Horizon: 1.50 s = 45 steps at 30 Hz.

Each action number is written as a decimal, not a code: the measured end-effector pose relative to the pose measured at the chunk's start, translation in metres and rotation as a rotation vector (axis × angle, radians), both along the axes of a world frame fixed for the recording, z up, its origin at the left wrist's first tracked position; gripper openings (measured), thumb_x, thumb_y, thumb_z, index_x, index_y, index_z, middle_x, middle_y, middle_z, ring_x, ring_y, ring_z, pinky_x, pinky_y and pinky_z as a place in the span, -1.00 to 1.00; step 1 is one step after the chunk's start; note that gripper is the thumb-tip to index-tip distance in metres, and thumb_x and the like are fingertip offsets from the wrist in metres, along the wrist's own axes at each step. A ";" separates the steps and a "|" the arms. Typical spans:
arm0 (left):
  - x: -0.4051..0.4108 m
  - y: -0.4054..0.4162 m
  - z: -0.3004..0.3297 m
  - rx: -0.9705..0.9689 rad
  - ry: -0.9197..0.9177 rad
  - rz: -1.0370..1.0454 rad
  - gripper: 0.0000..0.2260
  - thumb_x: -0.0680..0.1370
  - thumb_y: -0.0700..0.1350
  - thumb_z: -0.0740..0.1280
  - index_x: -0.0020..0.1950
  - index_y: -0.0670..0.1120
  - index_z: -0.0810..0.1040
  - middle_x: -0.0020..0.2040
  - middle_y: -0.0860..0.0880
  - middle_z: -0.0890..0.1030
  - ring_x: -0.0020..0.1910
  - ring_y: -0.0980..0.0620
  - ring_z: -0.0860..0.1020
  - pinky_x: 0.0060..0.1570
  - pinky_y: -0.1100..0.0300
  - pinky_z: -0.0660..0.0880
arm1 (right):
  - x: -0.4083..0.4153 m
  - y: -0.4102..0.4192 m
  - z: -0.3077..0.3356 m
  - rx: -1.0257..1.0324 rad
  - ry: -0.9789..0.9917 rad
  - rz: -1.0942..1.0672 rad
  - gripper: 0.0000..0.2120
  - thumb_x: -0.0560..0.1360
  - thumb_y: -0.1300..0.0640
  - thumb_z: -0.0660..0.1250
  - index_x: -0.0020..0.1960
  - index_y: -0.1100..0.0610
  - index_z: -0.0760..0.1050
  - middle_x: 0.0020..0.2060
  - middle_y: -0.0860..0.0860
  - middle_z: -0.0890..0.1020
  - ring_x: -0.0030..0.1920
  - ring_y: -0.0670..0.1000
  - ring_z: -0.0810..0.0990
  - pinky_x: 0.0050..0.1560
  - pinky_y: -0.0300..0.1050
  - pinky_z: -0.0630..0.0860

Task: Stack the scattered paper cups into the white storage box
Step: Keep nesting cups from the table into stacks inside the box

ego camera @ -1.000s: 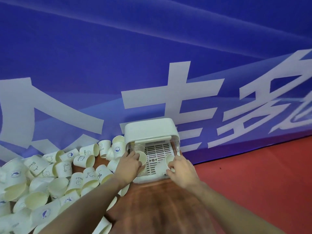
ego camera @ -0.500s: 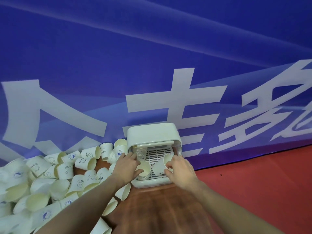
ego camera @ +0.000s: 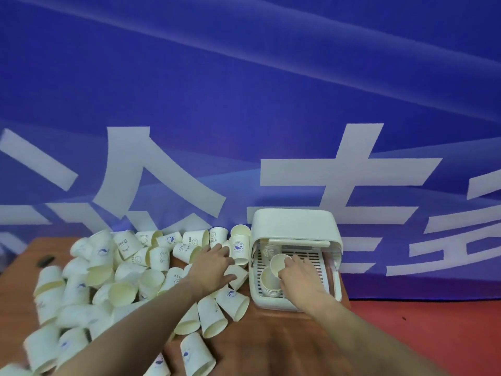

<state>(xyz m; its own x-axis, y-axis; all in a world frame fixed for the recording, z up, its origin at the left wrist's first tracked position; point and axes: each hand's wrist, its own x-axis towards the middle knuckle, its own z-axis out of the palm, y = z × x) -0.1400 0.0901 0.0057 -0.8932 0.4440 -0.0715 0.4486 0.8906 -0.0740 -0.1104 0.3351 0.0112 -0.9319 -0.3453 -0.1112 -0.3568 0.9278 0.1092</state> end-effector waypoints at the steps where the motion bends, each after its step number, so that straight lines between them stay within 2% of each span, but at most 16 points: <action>1: 0.001 -0.005 -0.001 -0.005 -0.005 0.007 -0.57 0.54 0.25 0.25 0.30 0.05 0.54 0.14 0.04 0.52 0.18 -0.01 0.43 0.16 0.06 0.31 | -0.002 -0.001 -0.003 0.046 -0.011 0.015 -0.73 0.55 0.15 0.21 0.18 0.09 0.59 0.15 0.08 0.52 0.22 0.13 0.41 0.20 0.04 0.29; 4: 0.004 -0.023 -0.006 -0.002 -0.013 0.039 -0.58 0.52 0.25 0.27 0.28 0.08 0.55 0.16 0.06 0.52 0.19 -0.01 0.43 0.17 0.07 0.31 | -0.007 -0.008 -0.012 0.114 -0.046 0.040 -0.72 0.53 0.17 0.24 0.19 0.07 0.57 0.19 0.08 0.50 0.25 0.12 0.40 0.17 0.03 0.31; 7: 0.004 -0.034 -0.005 0.001 -0.026 0.070 -0.62 0.52 0.24 0.28 0.28 0.13 0.54 0.23 0.08 0.50 0.25 0.01 0.40 0.21 0.08 0.29 | -0.012 -0.015 -0.016 0.093 -0.054 0.038 -0.72 0.52 0.15 0.25 0.20 0.07 0.54 0.22 0.07 0.48 0.26 0.12 0.39 0.20 0.04 0.33; 11: 0.005 -0.042 -0.002 -0.019 -0.038 0.102 -0.60 0.54 0.21 0.29 0.31 0.08 0.53 0.18 0.02 0.50 0.23 -0.01 0.40 0.19 0.07 0.30 | -0.017 -0.029 -0.015 0.046 -0.047 0.062 -0.73 0.53 0.11 0.23 0.20 0.05 0.54 0.23 0.06 0.48 0.28 0.12 0.38 0.18 0.03 0.32; 17: 0.009 -0.044 -0.008 -0.058 -0.090 0.107 -0.57 0.56 0.22 0.25 0.36 0.05 0.48 0.25 0.01 0.47 0.29 -0.02 0.36 0.20 0.07 0.28 | -0.016 -0.055 -0.017 0.028 -0.062 0.104 -0.74 0.53 0.11 0.22 0.19 0.09 0.54 0.21 0.09 0.50 0.29 0.14 0.39 0.23 0.03 0.29; 22: 0.022 -0.047 -0.030 -0.183 -0.178 0.101 -0.49 0.58 0.28 0.13 0.35 -0.03 0.47 0.26 -0.06 0.49 0.29 -0.08 0.38 0.27 -0.02 0.28 | -0.007 -0.072 -0.029 -0.136 -0.165 0.036 -0.63 0.56 -0.10 0.20 0.28 0.06 0.44 0.15 0.06 0.54 0.24 0.11 0.44 0.14 0.02 0.38; 25: 0.033 -0.048 -0.048 -0.248 -0.293 0.173 -0.30 0.56 0.36 0.04 0.52 -0.10 0.25 0.44 -0.15 0.36 0.43 -0.16 0.27 0.38 -0.14 0.19 | -0.002 -0.082 -0.041 -0.276 -0.333 -0.089 -0.57 0.55 -0.20 0.16 0.28 0.05 0.38 0.06 0.05 0.59 0.12 0.11 0.55 -0.01 -0.01 0.43; 27: 0.040 -0.048 -0.058 -0.278 -0.349 0.218 -0.17 0.53 0.42 -0.01 0.59 -0.14 0.02 0.56 -0.18 0.14 0.53 -0.20 0.11 0.44 -0.18 0.08 | 0.000 -0.086 -0.051 -0.313 -0.436 -0.159 -0.56 0.52 -0.23 0.15 0.26 0.03 0.38 0.05 0.04 0.60 0.09 0.10 0.56 0.00 0.00 0.48; 29: 0.045 -0.049 -0.067 -0.298 -0.364 0.225 -0.13 0.52 0.44 -0.03 0.60 -0.16 -0.07 0.59 -0.18 0.04 0.54 -0.20 0.05 0.46 -0.19 0.06 | 0.000 -0.090 -0.061 -0.314 -0.503 -0.210 -0.54 0.49 -0.25 0.16 0.18 0.06 0.44 0.05 0.03 0.59 0.10 0.08 0.56 0.04 0.00 0.49; 32: 0.050 -0.048 -0.079 -0.297 -0.311 0.175 -0.16 0.51 0.44 -0.02 0.54 -0.18 0.14 0.50 -0.20 0.23 0.46 -0.20 0.20 0.37 -0.19 0.16 | 0.003 -0.094 -0.076 -0.314 -0.567 -0.257 -0.54 0.44 -0.27 0.19 0.06 0.08 0.54 -0.02 0.01 0.61 0.03 0.08 0.59 0.00 -0.01 0.52; 35: 0.051 -0.046 -0.088 -0.299 -0.297 0.099 -0.34 0.54 0.36 0.05 0.36 -0.15 0.39 0.30 -0.18 0.43 0.30 -0.18 0.36 0.29 -0.17 0.24 | 0.005 -0.099 -0.091 -0.345 -0.604 -0.315 -0.59 0.42 -0.27 0.22 -0.03 0.03 0.60 -0.10 -0.04 0.65 -0.05 0.04 0.62 -0.09 -0.06 0.54; 38: 0.050 -0.045 -0.090 -0.294 -0.335 0.043 -0.50 0.58 0.24 0.13 0.17 -0.14 0.54 0.13 -0.17 0.55 0.16 -0.17 0.47 0.16 -0.06 0.31 | 0.004 -0.102 -0.104 -0.362 -0.622 -0.388 -0.59 0.42 -0.27 0.22 -0.03 0.01 0.62 -0.11 -0.06 0.66 -0.06 0.03 0.63 -0.12 -0.10 0.51; 42: 0.045 -0.047 -0.093 -0.283 -0.374 -0.029 -0.58 0.60 0.17 0.13 0.01 -0.14 0.58 -0.03 -0.16 0.60 -0.06 -0.16 0.56 -0.08 0.02 0.28 | -0.003 -0.107 -0.114 -0.403 -0.642 -0.502 -0.60 0.41 -0.24 0.24 -0.04 0.05 0.60 -0.13 -0.01 0.65 -0.07 0.05 0.63 -0.11 -0.09 0.52; 45: 0.040 -0.050 -0.099 -0.257 -0.378 -0.081 -0.62 0.59 0.12 0.14 -0.04 -0.15 0.57 -0.07 -0.16 0.61 -0.12 -0.17 0.57 -0.09 0.03 0.32 | -0.010 -0.110 -0.122 -0.463 -0.691 -0.600 -0.66 0.41 -0.19 0.28 -0.13 0.10 0.54 -0.20 0.04 0.65 -0.18 0.08 0.65 -0.14 -0.08 0.57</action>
<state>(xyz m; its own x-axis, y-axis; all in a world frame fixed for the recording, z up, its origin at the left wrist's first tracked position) -0.1004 0.0405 -0.0930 -0.7462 0.4366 -0.5025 0.5542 0.8256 -0.1057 -0.1209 0.2250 -0.1112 -0.7482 0.0107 -0.6634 0.3306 0.8729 -0.3588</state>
